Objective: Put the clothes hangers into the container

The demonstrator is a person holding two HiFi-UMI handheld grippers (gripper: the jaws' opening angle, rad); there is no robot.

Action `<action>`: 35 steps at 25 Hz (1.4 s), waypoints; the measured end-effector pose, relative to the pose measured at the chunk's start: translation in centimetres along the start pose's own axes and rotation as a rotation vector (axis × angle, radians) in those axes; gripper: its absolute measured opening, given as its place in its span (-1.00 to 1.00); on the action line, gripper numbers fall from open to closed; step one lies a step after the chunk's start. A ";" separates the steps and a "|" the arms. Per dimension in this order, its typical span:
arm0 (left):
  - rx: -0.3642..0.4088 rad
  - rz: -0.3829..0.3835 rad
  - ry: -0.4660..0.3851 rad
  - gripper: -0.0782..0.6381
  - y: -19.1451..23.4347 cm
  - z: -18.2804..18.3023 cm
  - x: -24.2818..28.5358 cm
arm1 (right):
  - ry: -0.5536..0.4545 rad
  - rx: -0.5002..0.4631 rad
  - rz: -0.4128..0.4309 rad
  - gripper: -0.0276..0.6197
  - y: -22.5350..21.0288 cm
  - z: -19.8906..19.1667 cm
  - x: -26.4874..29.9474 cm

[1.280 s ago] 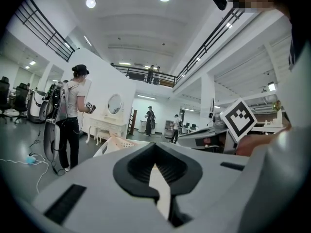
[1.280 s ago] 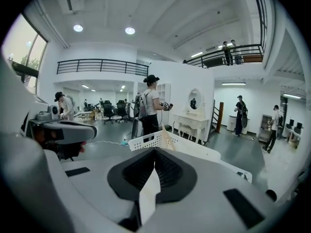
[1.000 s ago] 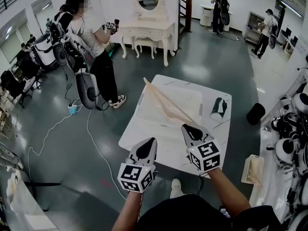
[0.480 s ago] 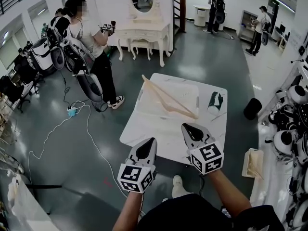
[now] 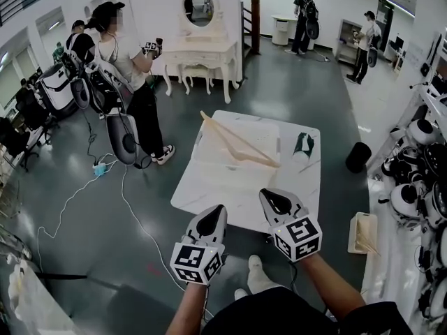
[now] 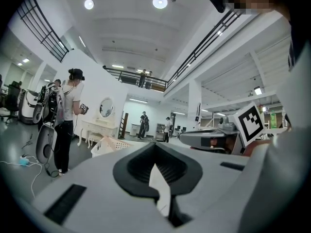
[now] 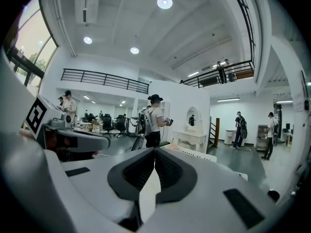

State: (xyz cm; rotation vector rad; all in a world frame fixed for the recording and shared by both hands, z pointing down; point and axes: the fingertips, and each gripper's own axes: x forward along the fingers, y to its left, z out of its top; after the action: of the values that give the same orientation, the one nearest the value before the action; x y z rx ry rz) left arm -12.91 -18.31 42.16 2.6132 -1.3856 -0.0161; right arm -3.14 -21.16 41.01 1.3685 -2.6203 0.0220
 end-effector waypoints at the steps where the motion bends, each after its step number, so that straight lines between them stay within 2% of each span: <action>1: 0.000 -0.003 -0.002 -0.77 -0.3 0.0 -0.2 | -0.002 -0.001 -0.003 -0.86 0.1 0.0 -0.4; 16: -0.016 -0.055 -0.009 -0.77 -4.4 -1.4 -2.2 | -0.006 -0.011 -0.020 -0.86 1.9 -0.9 -5.3; 26: 0.013 -0.095 -0.004 -0.77 -7.9 -1.1 -0.7 | -0.044 0.014 -0.043 -0.86 0.3 -0.9 -8.2; 35: 0.028 -0.097 0.004 -0.77 -11.9 -0.7 0.8 | -0.054 0.022 -0.021 -0.86 -1.5 -0.8 -11.1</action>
State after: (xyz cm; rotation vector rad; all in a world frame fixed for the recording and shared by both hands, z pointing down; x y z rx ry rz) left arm -2.65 -12.32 40.88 2.6994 -1.2650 -0.0044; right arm 4.41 -12.96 39.77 1.4225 -2.6570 0.0109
